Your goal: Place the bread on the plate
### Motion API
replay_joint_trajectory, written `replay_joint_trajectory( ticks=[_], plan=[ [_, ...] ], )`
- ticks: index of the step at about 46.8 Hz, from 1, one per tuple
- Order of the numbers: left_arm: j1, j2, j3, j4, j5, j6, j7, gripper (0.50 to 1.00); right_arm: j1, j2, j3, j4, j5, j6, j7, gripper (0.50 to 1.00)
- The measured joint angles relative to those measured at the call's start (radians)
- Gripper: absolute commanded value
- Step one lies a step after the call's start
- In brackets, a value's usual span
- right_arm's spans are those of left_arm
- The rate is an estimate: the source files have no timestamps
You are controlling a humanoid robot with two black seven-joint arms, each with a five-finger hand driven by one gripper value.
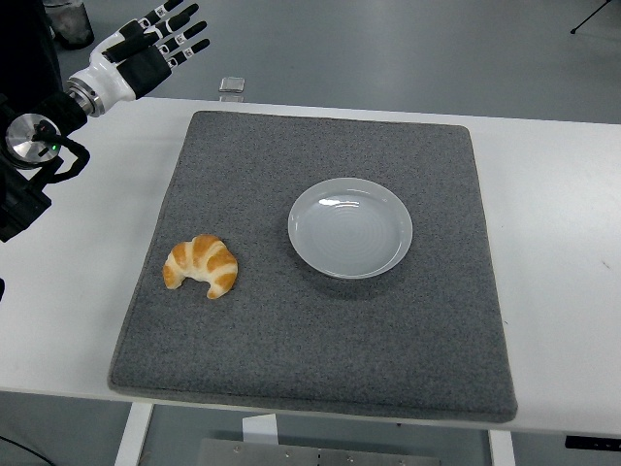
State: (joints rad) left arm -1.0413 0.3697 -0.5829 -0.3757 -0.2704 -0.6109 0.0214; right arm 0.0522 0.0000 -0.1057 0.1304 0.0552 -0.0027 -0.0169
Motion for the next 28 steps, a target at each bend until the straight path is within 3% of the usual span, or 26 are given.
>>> replay_joint_trajectory(
  ticks=[28],
  plan=[
    [-0.002,0.003,0.007,0.004,0.005,0.000,0.000,0.994,0.000,0.000,0.000,0.000,0.000,0.000,0.000,0.952]
  ],
)
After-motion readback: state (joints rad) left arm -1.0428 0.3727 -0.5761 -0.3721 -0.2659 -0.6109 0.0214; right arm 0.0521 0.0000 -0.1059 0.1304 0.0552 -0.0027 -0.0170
